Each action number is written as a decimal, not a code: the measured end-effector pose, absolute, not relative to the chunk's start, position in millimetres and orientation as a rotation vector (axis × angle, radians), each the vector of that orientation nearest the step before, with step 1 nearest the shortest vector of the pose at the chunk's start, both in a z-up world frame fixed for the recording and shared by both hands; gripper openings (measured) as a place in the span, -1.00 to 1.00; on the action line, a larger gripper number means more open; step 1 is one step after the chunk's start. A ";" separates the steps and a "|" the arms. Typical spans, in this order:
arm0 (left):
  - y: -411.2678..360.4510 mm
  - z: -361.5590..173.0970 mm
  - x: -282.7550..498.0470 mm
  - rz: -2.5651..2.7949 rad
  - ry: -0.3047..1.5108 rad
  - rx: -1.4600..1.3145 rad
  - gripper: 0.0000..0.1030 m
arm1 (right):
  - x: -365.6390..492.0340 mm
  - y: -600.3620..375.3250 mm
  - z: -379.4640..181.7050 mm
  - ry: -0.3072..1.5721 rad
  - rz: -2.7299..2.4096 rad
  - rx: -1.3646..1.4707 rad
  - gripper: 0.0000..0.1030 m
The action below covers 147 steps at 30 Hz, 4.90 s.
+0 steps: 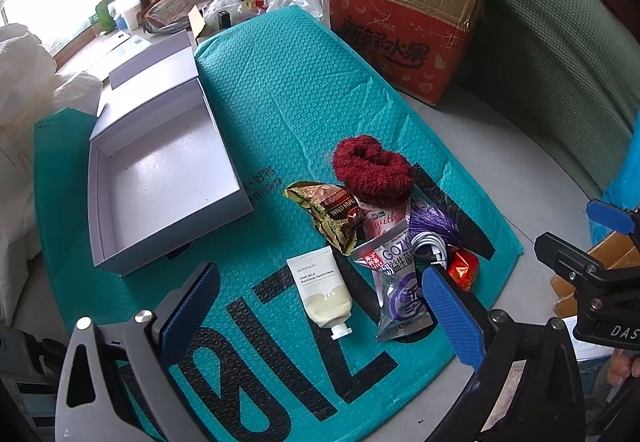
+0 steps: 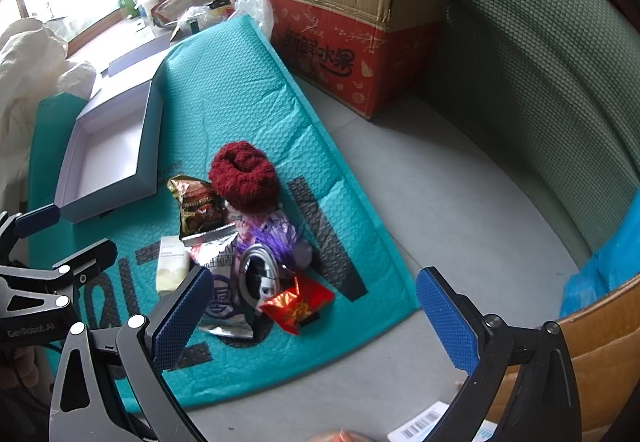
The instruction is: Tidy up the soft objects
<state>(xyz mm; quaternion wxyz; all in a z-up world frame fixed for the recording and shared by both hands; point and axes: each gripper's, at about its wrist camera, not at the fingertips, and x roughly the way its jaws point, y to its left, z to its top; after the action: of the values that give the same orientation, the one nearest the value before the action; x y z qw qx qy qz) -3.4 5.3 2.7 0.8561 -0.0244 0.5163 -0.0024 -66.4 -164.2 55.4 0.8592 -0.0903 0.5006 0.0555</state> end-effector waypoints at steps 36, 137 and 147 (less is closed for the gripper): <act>8.0 -0.6 -5.6 -0.004 1.098 -0.058 1.00 | -65.2 -165.6 48.7 1.059 0.127 -0.180 1.00; 31.3 -106.9 -73.4 0.010 1.381 -0.282 -0.40 | -61.3 -179.1 -68.0 1.267 0.209 -0.002 -0.45; 49.5 -104.4 -80.2 -0.026 1.348 -0.425 -0.40 | -65.3 -187.3 -64.1 1.268 0.207 0.010 -0.45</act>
<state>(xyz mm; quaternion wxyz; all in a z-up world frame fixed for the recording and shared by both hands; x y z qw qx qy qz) -80.2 49.5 -104.4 0.7605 -0.1951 0.6193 -0.0119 -65.3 -187.3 -64.1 0.8007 0.0045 0.5911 0.0967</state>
